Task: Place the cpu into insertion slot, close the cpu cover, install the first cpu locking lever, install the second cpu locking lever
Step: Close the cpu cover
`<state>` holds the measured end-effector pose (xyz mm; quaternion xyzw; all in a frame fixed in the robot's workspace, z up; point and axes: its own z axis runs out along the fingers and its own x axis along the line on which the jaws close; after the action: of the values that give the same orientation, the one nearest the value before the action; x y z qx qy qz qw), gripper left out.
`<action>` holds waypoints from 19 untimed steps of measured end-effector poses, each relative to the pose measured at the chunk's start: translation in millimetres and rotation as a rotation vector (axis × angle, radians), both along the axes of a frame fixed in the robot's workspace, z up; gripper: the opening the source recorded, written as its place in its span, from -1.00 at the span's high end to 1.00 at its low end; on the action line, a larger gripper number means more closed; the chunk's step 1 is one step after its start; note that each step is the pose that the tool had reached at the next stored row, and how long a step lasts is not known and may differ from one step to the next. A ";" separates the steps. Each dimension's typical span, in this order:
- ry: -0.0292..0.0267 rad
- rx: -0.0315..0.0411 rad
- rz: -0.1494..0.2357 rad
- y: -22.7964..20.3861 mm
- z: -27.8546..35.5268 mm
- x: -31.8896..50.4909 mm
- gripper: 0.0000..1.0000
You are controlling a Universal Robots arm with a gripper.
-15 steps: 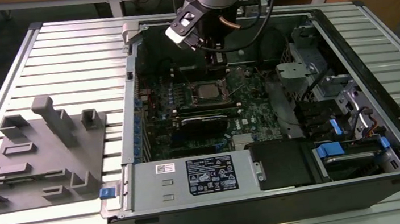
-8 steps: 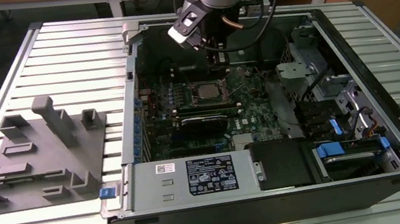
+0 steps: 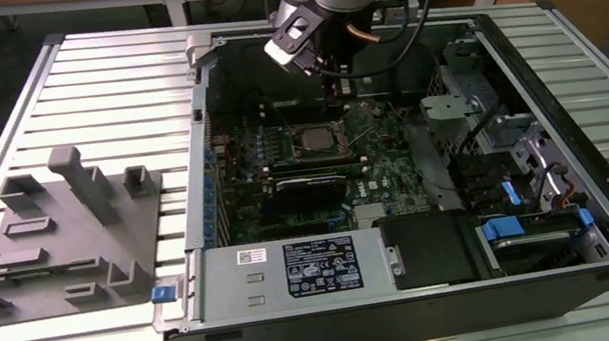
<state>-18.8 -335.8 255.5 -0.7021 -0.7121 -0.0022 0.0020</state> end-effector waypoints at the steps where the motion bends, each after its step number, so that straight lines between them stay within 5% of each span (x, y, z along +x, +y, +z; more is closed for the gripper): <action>1: -0.0001 0.0001 0.000 0.0 0.7 0.0 0.79; 19: -0.0025 0.0003 0.001 0.0 0.4 2.9 0.79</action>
<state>-15.8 -335.8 255.9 -0.7017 -0.7124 -0.0032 0.0012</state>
